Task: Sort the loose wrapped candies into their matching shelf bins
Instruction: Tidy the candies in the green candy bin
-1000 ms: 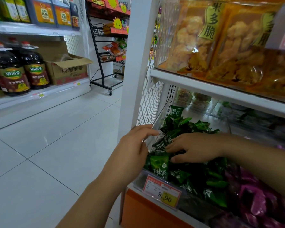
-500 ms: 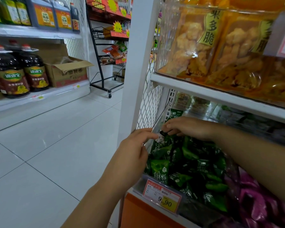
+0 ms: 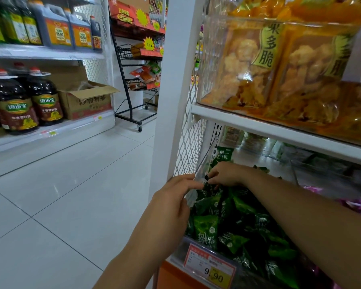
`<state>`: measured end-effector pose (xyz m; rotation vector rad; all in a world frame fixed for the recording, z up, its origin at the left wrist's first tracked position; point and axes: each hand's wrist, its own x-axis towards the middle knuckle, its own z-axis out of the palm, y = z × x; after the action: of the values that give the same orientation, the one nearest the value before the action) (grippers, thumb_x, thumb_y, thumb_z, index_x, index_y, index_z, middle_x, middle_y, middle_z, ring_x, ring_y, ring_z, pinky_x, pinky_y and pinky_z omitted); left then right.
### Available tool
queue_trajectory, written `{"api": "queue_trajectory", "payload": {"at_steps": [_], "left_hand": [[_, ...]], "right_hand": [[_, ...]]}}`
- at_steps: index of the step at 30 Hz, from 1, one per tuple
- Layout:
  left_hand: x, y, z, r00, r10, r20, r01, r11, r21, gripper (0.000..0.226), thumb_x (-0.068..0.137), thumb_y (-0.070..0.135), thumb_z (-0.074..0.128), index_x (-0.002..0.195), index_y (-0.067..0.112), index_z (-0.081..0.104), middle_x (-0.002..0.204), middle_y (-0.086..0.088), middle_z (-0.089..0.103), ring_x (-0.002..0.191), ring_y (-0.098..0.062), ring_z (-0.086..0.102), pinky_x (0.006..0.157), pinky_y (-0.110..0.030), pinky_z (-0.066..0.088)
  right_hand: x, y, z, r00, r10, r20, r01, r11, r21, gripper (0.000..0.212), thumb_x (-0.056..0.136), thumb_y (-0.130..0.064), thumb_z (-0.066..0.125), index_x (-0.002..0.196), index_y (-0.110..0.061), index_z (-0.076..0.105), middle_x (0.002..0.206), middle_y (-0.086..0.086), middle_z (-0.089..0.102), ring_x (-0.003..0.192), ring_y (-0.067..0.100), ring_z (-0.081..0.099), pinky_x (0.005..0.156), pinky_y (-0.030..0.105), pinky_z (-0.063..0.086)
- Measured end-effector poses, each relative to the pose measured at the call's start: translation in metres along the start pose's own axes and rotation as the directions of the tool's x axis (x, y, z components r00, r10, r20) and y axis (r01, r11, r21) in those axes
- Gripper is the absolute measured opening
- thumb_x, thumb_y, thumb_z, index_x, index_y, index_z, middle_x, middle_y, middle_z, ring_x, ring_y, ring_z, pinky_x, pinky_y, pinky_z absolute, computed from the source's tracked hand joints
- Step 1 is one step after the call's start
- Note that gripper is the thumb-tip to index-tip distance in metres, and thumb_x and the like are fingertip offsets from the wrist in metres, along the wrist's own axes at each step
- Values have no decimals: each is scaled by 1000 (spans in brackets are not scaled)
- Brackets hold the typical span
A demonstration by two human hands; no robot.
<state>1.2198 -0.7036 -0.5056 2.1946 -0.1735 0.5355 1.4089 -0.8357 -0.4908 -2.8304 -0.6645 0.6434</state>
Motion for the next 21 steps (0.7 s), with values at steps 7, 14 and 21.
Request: {"api": "queue_trajectory", "payload": {"at_steps": [7, 14, 21], "left_hand": [[-1, -3, 1, 1000, 6, -9, -6, 1000, 16, 62, 89, -7, 45, 99, 54, 49, 123, 38, 38, 107, 33, 32, 92, 7, 23], [1, -1, 2, 1000, -6, -22, 7, 1000, 28, 62, 89, -7, 46, 99, 54, 49, 126, 33, 41, 108, 32, 32, 96, 4, 24], [0, 2, 2, 1000, -12, -23, 13, 999, 40, 60, 89, -6, 45, 100, 52, 50, 127, 31, 43, 108, 31, 32, 96, 5, 24]], "right_hand": [[26, 7, -2, 983, 141, 117, -172, 932, 318, 36, 86, -13, 46, 118, 2, 53, 116, 28, 59, 110, 42, 57, 89, 50, 50], [21, -5, 1, 980, 110, 164, -132, 982, 133, 22, 94, -5, 36, 88, 10, 52, 86, 28, 48, 77, 43, 39, 71, 38, 35], [18, 7, 6, 981, 107, 163, -159, 921, 355, 33, 88, -7, 44, 110, 17, 51, 112, 32, 46, 104, 50, 49, 110, 52, 19]]}}
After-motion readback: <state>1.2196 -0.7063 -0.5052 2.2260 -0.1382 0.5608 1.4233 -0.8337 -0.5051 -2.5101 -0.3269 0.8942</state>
